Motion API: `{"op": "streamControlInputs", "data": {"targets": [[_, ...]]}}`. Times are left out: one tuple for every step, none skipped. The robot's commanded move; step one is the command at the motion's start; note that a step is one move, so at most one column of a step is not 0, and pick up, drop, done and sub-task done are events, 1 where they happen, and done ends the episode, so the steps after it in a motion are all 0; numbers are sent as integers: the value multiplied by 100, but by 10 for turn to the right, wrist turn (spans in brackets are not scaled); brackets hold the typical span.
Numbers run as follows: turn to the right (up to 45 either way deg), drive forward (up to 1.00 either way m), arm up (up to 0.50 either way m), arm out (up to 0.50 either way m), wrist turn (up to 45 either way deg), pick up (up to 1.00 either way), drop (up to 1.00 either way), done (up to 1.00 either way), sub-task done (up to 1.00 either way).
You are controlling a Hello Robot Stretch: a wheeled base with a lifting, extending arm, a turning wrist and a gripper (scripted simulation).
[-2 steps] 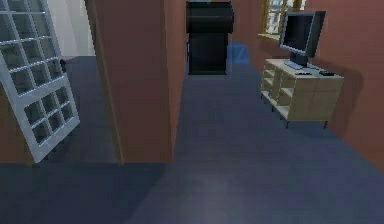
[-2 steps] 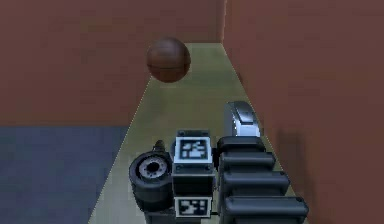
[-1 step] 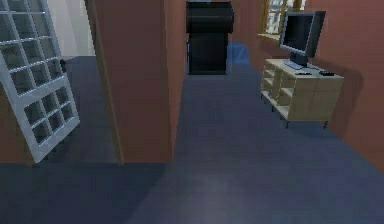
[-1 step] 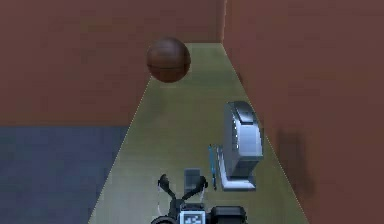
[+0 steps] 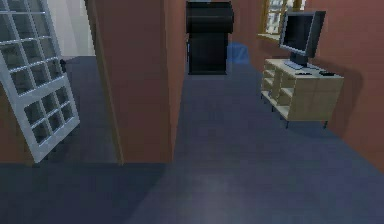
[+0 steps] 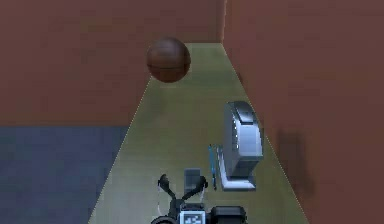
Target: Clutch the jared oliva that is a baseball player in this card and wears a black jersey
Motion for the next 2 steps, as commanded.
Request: {"op": "streamControlInputs", "data": {"targets": [[0,0,10,0,0,0,0,0,0],[0,0,0,0,0,0,0,100,0]]}}
